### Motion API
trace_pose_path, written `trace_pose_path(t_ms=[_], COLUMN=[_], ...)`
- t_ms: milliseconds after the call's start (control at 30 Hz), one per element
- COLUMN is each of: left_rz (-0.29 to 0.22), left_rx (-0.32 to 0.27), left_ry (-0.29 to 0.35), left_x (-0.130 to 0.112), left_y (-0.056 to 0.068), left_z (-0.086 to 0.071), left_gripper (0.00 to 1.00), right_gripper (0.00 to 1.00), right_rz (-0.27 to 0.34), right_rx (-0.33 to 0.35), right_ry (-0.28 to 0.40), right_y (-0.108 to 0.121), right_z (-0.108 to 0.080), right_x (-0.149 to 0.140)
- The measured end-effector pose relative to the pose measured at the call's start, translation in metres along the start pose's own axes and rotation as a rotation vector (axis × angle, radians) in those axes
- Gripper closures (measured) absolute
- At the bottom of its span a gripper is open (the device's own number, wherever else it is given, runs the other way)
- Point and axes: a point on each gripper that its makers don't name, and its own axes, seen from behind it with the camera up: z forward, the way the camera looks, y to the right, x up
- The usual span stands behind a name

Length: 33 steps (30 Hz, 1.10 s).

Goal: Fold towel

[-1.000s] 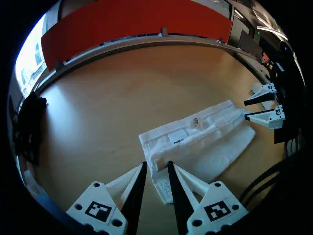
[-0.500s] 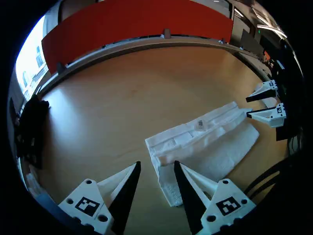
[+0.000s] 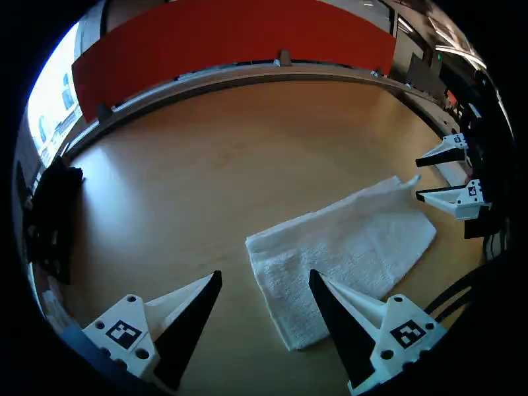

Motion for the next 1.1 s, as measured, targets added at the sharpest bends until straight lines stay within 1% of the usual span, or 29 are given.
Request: trace_pose_path(t_ms=[200,500,800,1100], left_rz=[-0.003,-0.016,-0.030,-0.048], left_rx=[-0.002,-0.003,-0.001,-0.007], left_ry=[0.003,0.009,0.004,0.008], left_x=[0.000,-0.004,-0.022,-0.039], left_y=[0.002,0.004,0.009,0.017], left_z=[-0.003,-0.012,-0.026,-0.039], left_gripper=[0.02,0.02,0.02,0.01], right_gripper=[0.05,0.05,0.05,0.05], right_rz=[0.010,0.018,0.027,0.043], right_rx=[-0.001,0.004,0.004,0.004], right_ry=[0.007,0.020,0.022,0.020], right_y=[-0.001,-0.009,-0.020,-0.031], right_z=[-0.002,-0.016,-0.035,-0.052], right_x=[0.000,-0.003,-0.017,-0.032])
